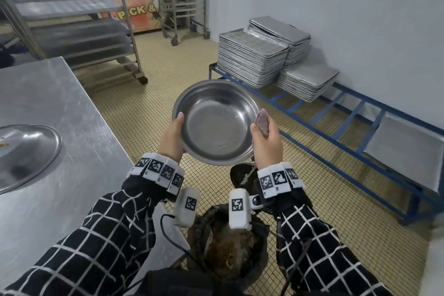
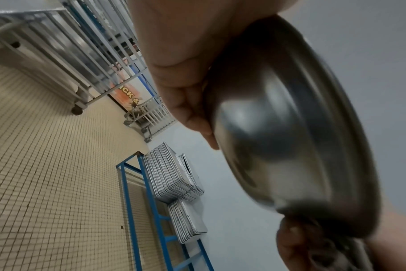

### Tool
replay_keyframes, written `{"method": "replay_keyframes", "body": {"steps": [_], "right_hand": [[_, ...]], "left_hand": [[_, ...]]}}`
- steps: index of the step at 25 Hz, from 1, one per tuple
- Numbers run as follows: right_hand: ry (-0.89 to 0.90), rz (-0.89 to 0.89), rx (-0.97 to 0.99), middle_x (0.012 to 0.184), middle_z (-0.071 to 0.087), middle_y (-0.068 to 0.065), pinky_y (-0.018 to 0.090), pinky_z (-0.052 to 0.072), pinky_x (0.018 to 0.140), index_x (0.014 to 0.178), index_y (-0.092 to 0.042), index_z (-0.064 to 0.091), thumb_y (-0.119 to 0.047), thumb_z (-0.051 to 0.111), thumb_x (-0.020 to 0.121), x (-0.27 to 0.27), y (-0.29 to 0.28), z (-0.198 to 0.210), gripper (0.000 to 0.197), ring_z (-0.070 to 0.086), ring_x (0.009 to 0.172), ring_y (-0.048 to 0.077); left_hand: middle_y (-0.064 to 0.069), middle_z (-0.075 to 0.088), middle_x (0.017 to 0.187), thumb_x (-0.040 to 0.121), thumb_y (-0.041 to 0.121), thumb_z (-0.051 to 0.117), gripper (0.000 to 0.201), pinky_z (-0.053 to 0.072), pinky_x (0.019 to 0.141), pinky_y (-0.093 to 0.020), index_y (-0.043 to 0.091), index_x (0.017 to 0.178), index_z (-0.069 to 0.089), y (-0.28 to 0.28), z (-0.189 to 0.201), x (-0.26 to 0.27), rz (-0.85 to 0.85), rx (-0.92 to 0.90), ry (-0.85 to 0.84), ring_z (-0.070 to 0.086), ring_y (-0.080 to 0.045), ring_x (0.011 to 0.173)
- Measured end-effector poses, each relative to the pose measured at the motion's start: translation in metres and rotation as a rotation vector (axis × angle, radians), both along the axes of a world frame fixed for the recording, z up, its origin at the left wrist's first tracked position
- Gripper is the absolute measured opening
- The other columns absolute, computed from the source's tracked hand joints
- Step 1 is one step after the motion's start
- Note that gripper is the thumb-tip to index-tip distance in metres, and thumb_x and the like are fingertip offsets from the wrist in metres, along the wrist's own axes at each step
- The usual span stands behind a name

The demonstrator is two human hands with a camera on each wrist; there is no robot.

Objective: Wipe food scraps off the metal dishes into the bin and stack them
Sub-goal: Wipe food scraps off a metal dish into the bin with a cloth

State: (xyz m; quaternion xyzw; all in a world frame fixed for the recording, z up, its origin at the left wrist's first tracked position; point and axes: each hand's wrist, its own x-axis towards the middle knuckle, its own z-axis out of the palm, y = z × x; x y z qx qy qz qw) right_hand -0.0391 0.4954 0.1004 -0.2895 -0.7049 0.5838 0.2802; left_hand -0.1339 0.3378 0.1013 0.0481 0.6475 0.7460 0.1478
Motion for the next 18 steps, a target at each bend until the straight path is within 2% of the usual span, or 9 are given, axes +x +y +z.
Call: {"method": "replay_keyframes", "body": {"steps": [3,6,8,10,12,14,15,16,18], "right_hand": [[0.024,-0.043,-0.039,0.115,0.058,-0.015,0.01,0.039,0.073,0.137,-0.026,0.045,-0.026,0.053,0.095,0.0,-0.01,-0.009,0.043,0.052,0.094,-0.01],[0.017,-0.093,-0.042,0.114,0.059,-0.012,0.008,0.038,0.07,0.136,-0.024,0.045,-0.022,0.053,0.095,0.0,-0.011,-0.012,0.043,0.055,0.094,-0.005],[0.012,-0.1,-0.02,0.108,0.058,-0.016,0.009,0.038,0.071,0.133,-0.023,0.048,-0.021,0.052,0.095,0.002,-0.005,-0.01,0.038,0.054,0.093,-0.006],[0.011,-0.09,0.017,0.105,0.057,-0.019,0.013,0.042,0.076,0.128,-0.023,0.051,-0.021,0.052,0.096,0.006,0.001,-0.007,0.033,0.053,0.091,-0.008],[-0.001,-0.056,0.035,0.108,0.06,-0.016,0.017,0.043,0.081,0.127,-0.025,0.053,-0.027,0.053,0.096,0.011,0.007,-0.005,0.031,0.055,0.096,-0.005],[-0.026,0.033,0.054,0.11,0.062,-0.014,0.014,0.042,0.077,0.126,-0.027,0.055,-0.03,0.054,0.095,0.015,0.011,-0.004,0.031,0.056,0.1,-0.002],[-0.043,0.083,0.065,0.109,0.063,-0.014,0.013,0.042,0.077,0.126,-0.027,0.056,-0.028,0.056,0.095,0.017,0.013,-0.004,0.031,0.057,0.101,-0.002],[-0.059,0.122,0.072,0.109,0.064,-0.014,0.013,0.042,0.077,0.126,-0.027,0.057,-0.026,0.056,0.094,0.017,0.013,-0.004,0.031,0.058,0.101,-0.002],[-0.077,0.155,0.075,0.107,0.064,-0.015,0.015,0.043,0.077,0.124,-0.027,0.057,-0.027,0.057,0.094,0.017,0.013,-0.003,0.031,0.059,0.1,-0.001]], "left_hand": [[-0.012,0.067,0.102,0.095,0.055,0.033,0.045,0.051,0.092,-0.045,0.02,0.107,0.059,0.006,-0.013,0.005,0.033,-0.046,-0.002,0.065,-0.027,0.098],[-0.008,0.068,0.104,0.095,0.054,0.038,0.059,0.057,0.081,-0.032,0.017,0.14,0.036,0.01,-0.027,0.009,-0.062,-0.078,-0.009,0.07,-0.014,0.087],[-0.007,0.065,0.111,0.093,0.046,0.049,0.065,0.056,0.074,-0.022,0.019,0.146,0.024,0.007,-0.03,0.009,-0.195,-0.11,0.017,0.07,-0.008,0.087],[-0.01,0.057,0.119,0.09,0.031,0.06,0.067,0.057,0.076,-0.027,0.023,0.143,0.02,0.0,-0.029,0.003,-0.267,-0.073,0.035,0.068,-0.019,0.096],[-0.012,0.056,0.115,0.083,0.03,0.065,0.067,0.057,0.071,-0.033,0.019,0.138,0.028,-0.01,-0.026,-0.005,-0.293,-0.016,0.025,0.067,-0.025,0.091],[-0.01,0.063,0.095,0.074,0.042,0.065,0.072,0.056,0.061,-0.029,0.008,0.133,0.041,-0.021,-0.021,-0.011,-0.345,-0.054,0.009,0.066,-0.02,0.072],[-0.008,0.066,0.084,0.073,0.047,0.064,0.07,0.055,0.061,-0.029,0.006,0.126,0.049,-0.025,-0.018,-0.014,-0.37,-0.074,0.0,0.064,-0.02,0.066],[-0.005,0.067,0.076,0.076,0.05,0.062,0.06,0.054,0.063,-0.031,0.006,0.116,0.056,-0.028,-0.015,-0.014,-0.37,-0.096,-0.003,0.063,-0.02,0.063],[-0.001,0.066,0.065,0.09,0.044,0.052,0.037,0.05,0.073,-0.035,0.009,0.095,0.064,-0.03,-0.007,-0.012,-0.294,-0.143,-0.002,0.061,-0.02,0.062]]}}
